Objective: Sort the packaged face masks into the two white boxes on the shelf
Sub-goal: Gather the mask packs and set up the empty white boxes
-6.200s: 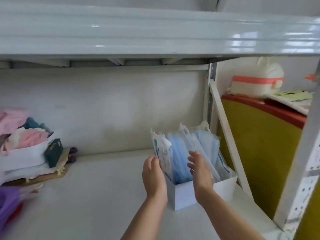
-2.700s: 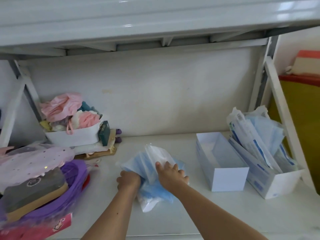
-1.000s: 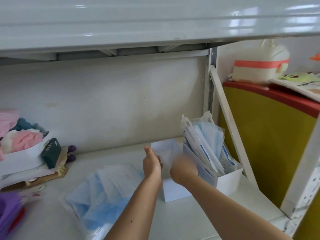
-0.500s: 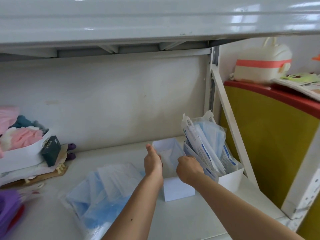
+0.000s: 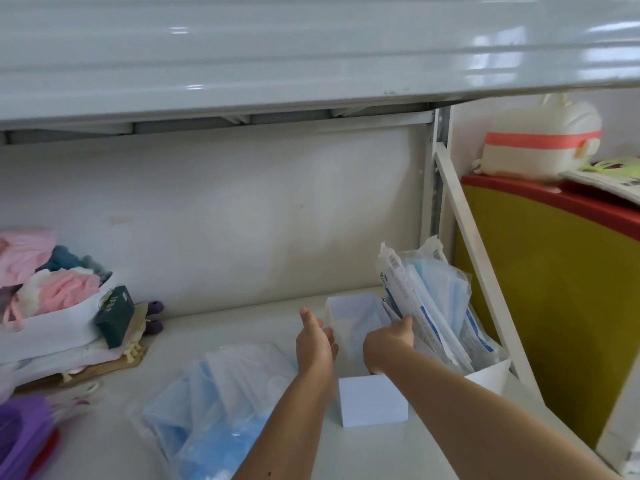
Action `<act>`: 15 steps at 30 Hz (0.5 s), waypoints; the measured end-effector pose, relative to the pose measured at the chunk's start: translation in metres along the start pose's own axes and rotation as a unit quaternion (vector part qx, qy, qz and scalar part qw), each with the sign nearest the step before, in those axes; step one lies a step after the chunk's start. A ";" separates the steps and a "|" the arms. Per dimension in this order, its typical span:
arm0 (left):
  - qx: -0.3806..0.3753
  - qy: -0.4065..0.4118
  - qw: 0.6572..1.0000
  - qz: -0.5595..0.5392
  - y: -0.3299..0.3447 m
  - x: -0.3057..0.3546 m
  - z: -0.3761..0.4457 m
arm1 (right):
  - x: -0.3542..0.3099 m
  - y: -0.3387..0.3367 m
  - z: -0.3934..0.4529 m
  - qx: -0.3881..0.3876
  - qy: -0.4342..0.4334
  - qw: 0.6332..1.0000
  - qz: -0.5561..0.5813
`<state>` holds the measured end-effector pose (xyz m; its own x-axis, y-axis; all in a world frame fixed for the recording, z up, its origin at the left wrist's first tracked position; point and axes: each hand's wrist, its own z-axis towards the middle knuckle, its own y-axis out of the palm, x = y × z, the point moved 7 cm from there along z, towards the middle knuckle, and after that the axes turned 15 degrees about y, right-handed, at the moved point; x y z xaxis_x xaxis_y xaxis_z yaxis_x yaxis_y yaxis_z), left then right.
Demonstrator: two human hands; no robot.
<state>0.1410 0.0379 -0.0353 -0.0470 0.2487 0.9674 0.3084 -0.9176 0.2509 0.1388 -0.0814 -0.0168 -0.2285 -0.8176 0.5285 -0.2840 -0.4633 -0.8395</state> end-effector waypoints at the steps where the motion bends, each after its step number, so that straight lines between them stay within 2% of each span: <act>1: -0.004 0.004 1.000 0.000 0.001 0.000 0.000 | -0.002 0.000 0.000 0.004 -0.003 1.000 -0.025; 9: -0.031 0.020 0.999 -0.002 0.002 0.002 -0.004 | -0.011 0.016 0.025 0.018 -0.013 0.992 -0.123; 15: -0.025 0.009 1.000 -0.010 0.001 0.002 -0.008 | -0.009 0.007 0.024 0.054 -0.038 0.995 -0.068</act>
<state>0.1338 0.0349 -0.0333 -0.0700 0.2628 0.9623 0.2598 -0.9266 0.2720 0.1616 -0.0855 -0.0307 -0.1217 -0.7660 0.6312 -0.2043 -0.6030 -0.7711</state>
